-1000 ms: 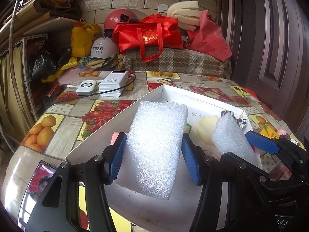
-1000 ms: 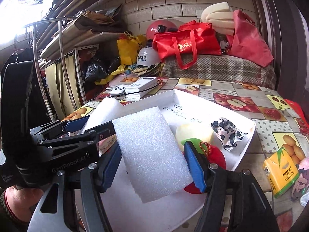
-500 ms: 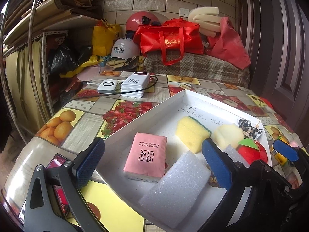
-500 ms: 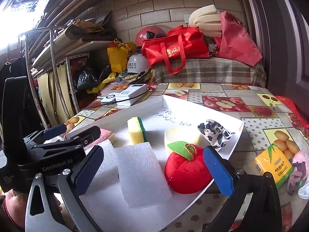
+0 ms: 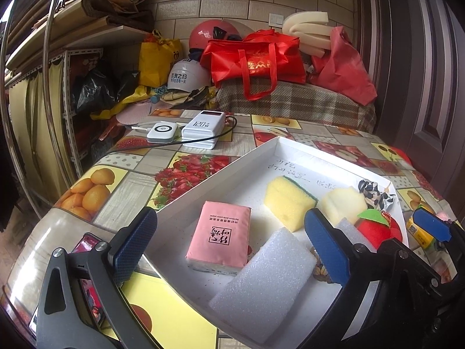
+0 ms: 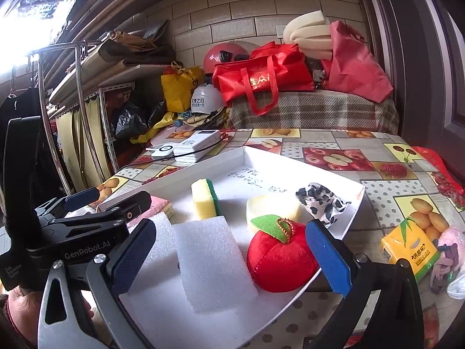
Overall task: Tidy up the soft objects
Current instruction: 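Lower the foam pads into the box and open both tools, then move the right tool to the white sock while left tool moves toward the yellow tissue pack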
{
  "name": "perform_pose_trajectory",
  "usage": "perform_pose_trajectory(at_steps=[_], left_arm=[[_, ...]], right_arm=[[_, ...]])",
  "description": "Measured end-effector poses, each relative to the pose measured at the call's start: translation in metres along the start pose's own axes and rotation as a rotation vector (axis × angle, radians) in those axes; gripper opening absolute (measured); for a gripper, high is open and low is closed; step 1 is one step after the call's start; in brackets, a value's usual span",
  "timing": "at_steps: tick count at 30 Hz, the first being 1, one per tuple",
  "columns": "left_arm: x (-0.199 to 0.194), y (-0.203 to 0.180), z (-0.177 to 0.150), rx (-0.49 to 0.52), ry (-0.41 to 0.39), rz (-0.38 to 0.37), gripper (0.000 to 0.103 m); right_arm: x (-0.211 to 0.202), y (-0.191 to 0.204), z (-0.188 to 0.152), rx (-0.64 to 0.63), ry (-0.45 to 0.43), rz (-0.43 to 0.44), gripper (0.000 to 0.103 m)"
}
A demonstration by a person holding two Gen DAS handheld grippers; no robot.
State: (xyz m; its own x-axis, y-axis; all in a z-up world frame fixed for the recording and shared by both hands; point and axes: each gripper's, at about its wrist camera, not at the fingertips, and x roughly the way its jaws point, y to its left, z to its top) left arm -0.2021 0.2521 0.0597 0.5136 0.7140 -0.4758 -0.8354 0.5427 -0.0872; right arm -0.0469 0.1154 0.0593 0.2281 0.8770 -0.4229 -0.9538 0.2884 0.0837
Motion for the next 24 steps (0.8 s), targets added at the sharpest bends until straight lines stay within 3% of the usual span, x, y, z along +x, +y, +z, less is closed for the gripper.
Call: perform_pose_trajectory(at_steps=[14,20,24], left_arm=[[0.000,0.000,-0.001,0.001,-0.004,0.001,0.103],[-0.014,-0.008,0.003,0.031,-0.062,0.026,0.103],[-0.024,-0.015,-0.002,0.018,-0.082,-0.030,0.103]], right_arm=[[-0.007,-0.003,0.000,0.019,-0.039,-0.002,0.103],[-0.014,-0.008,-0.003,0.035,-0.060,-0.006,0.103],[-0.025,-0.019,-0.007,0.045,-0.059,-0.008,0.103]])
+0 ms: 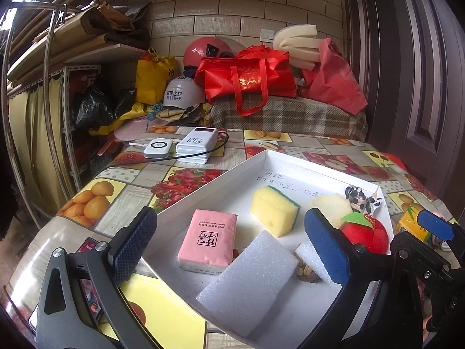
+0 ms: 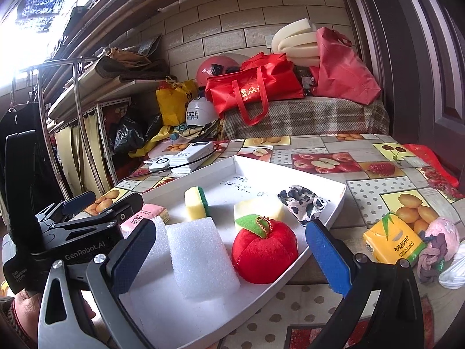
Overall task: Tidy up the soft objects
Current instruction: 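Move the right tool to the white sock while left tool moves toward the yellow tissue pack, then grasp the white sock with the right tool while left tool grasps the yellow BAMBOO LOVE tissue pack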
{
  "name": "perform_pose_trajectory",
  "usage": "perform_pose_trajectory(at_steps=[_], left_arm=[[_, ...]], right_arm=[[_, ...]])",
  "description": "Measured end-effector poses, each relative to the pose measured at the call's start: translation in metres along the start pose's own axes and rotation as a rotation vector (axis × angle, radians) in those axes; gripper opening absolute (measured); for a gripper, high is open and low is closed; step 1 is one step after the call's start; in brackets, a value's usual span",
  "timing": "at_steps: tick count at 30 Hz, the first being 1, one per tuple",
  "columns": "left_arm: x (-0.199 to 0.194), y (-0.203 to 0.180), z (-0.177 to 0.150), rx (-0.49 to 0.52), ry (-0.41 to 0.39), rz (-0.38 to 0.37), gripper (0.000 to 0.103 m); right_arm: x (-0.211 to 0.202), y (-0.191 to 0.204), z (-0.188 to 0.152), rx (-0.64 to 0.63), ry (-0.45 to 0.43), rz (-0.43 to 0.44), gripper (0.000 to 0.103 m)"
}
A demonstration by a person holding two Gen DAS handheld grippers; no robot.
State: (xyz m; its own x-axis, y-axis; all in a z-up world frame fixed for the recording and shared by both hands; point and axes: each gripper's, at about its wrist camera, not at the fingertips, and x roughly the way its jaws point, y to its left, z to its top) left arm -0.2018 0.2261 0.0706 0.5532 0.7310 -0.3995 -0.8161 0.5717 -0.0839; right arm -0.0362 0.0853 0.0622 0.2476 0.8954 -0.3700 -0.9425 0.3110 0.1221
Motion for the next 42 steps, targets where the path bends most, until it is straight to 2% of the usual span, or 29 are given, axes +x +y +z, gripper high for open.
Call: perform_pose_trajectory(at_steps=[5,11,17,19,21,24,28,29,30,31,34,37,42], left_arm=[[-0.010,-0.023,-0.005,0.033,-0.007,-0.081,0.103],[-0.022,-0.063,-0.015,0.141,0.009,-0.204,0.102],[-0.034,-0.110,-0.028,0.205,0.075,-0.406,0.102],[-0.036,-0.128,-0.031,0.256,0.086,-0.439,0.102],[-0.036,-0.147,-0.034,0.295,0.106,-0.473,0.102],[-0.034,-0.174,-0.038,0.325,0.136,-0.514,0.102],[-0.017,-0.207,-0.038,0.348,0.191,-0.539,0.102],[-0.012,-0.213,-0.038,0.353,0.204,-0.541,0.102],[-0.007,-0.219,-0.038,0.357,0.218,-0.540,0.102],[-0.002,-0.224,-0.038,0.359,0.231,-0.539,0.102],[0.014,-0.232,-0.035,0.346,0.260,-0.519,0.102],[0.035,-0.246,-0.031,0.343,0.285,-0.482,0.102],[0.064,-0.272,-0.032,0.379,0.349,-0.396,0.102]], right_arm=[[-0.023,-0.025,-0.006,-0.033,0.013,-0.047,0.103],[-0.079,-0.071,-0.017,-0.100,-0.024,-0.177,0.103],[-0.116,-0.159,-0.022,0.075,0.067,-0.339,0.103],[-0.121,-0.176,-0.023,0.077,0.081,-0.385,0.103],[-0.117,-0.184,-0.023,0.041,0.135,-0.404,0.103],[-0.096,-0.189,-0.026,0.008,0.240,-0.377,0.103],[-0.058,-0.191,-0.027,-0.081,0.346,-0.359,0.102],[-0.050,-0.193,-0.028,-0.089,0.378,-0.346,0.100],[-0.046,-0.196,-0.030,-0.084,0.404,-0.341,0.093],[-0.045,-0.199,-0.031,-0.069,0.417,-0.339,0.080],[-0.062,-0.202,-0.035,-0.039,0.403,-0.312,0.071],[-0.081,-0.210,-0.038,0.008,0.386,-0.308,0.071],[-0.092,-0.238,-0.039,0.172,0.357,-0.277,0.071]])
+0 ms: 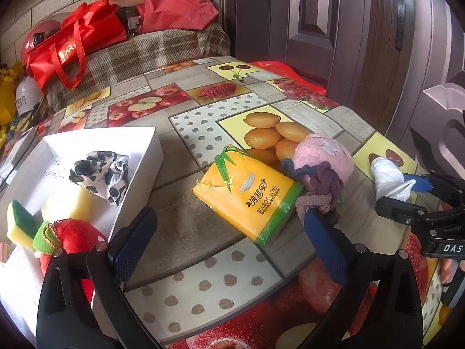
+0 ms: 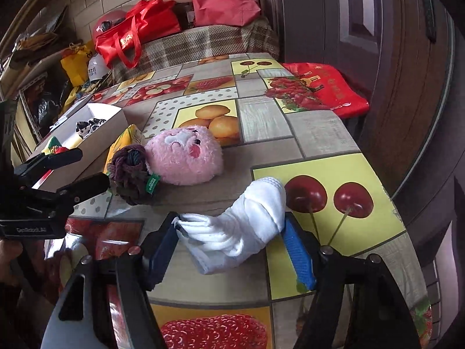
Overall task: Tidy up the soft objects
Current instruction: 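Grasp the white sock with the right tool while left tool grasps the yellow BAMBOO LOVE tissue pack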
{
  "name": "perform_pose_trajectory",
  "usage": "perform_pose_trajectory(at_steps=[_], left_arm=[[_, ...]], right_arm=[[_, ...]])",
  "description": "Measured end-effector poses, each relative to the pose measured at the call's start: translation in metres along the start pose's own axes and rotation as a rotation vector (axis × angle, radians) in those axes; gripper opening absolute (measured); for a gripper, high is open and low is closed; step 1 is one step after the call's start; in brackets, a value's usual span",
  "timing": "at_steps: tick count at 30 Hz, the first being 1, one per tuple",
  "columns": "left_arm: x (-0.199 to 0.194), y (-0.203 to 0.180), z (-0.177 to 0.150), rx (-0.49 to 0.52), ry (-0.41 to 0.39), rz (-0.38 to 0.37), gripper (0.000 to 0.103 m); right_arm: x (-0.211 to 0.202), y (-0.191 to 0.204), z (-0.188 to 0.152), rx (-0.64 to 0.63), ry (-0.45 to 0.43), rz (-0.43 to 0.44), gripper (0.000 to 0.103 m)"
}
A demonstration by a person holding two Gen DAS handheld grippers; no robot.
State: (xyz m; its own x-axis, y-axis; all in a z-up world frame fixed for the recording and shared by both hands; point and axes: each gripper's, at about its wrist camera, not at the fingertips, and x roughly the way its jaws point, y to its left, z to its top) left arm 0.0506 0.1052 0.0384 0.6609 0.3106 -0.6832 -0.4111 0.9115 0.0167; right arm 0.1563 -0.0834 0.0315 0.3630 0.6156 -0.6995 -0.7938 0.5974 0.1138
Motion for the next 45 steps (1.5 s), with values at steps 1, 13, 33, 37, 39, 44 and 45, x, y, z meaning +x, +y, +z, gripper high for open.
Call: perform_pose_trajectory(at_steps=[1,13,33,37,39,44,45], left_arm=[[0.004,0.000,0.003,-0.009,0.010,0.015,0.102],[0.006,-0.024,0.011,0.087,-0.032,0.068,0.102],[0.009,0.009,0.057,-0.212,-0.025,0.108,0.101],[0.036,-0.007,0.052,-0.104,0.031,0.283,0.097],[0.043,-0.007,0.045,-0.058,0.039,0.326,0.097],[0.032,-0.005,0.019,0.025,0.053,0.306,0.097],[0.028,-0.004,0.014,0.038,0.056,0.291,0.097]], right_arm=[[-0.001,-0.003,0.000,0.014,-0.004,0.008,0.071],[0.000,-0.007,0.002,0.056,-0.009,0.044,0.072],[0.003,-0.017,0.003,0.127,-0.015,0.080,0.073],[0.003,-0.018,0.004,0.130,-0.016,0.082,0.073],[0.003,-0.018,0.004,0.131,-0.017,0.083,0.073],[0.004,-0.020,0.004,0.139,-0.017,0.087,0.073],[0.004,-0.021,0.004,0.140,-0.017,0.088,0.073]])
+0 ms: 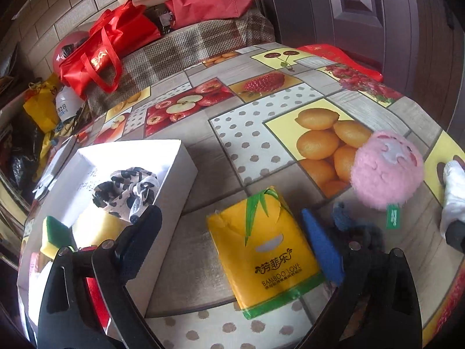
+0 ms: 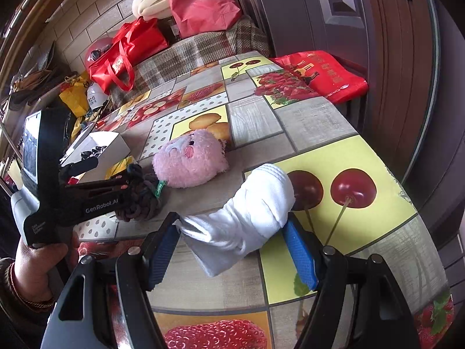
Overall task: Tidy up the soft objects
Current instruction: 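Grasp the white sock with the right tool while left tool grasps the yellow BAMBOO LOVE tissue pack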
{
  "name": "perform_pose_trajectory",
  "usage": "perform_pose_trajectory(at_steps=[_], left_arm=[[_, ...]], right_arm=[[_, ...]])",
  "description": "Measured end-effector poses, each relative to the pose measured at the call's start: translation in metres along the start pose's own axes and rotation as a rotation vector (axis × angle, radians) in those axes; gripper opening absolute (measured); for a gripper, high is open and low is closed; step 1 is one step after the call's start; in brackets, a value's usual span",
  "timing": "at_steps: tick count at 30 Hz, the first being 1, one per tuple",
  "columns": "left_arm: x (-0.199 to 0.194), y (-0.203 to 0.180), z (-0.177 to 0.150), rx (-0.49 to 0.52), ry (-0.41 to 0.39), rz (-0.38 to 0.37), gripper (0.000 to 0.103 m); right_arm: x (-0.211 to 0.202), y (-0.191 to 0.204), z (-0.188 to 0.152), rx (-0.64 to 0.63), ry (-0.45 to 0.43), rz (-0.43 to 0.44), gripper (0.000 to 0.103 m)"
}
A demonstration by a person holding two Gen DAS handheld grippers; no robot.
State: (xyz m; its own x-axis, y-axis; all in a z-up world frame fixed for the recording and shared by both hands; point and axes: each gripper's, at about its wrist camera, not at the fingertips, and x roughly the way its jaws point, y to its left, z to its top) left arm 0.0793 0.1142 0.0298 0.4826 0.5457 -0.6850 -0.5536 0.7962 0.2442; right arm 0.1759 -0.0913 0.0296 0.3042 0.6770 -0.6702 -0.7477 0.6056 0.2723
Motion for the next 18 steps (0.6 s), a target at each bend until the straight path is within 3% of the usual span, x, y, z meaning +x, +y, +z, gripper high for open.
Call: perform_pose_trajectory(at_steps=[3,5,9,13,15,16,18], left_arm=[[-0.008,0.009,-0.017,0.039,0.011,-0.023,0.097],[-0.016,0.016,-0.025,0.047,-0.006,-0.080,0.097],[-0.014,0.009,-0.027,0.085,0.011,-0.102,0.097],[-0.005,0.003,-0.016,0.070,0.027,-0.144,0.080],[-0.003,0.002,-0.013,0.058,0.036,-0.183,0.065],[-0.004,0.000,-0.013,0.063,0.032,-0.196,0.052],[-0.009,-0.005,-0.016,0.094,0.015,-0.201,0.048]], right_arm=[[0.000,0.000,0.000,0.002,-0.001,0.001,0.073],[0.000,0.000,0.000,0.001,-0.001,0.001,0.073],[0.000,0.000,0.000,0.002,-0.001,0.001,0.073],[0.000,0.000,0.000,0.002,0.000,0.001,0.073],[0.000,-0.001,0.000,0.002,0.000,0.001,0.073],[0.000,-0.001,0.000,0.001,-0.001,0.000,0.072],[0.000,-0.001,0.000,-0.003,-0.003,-0.002,0.071]])
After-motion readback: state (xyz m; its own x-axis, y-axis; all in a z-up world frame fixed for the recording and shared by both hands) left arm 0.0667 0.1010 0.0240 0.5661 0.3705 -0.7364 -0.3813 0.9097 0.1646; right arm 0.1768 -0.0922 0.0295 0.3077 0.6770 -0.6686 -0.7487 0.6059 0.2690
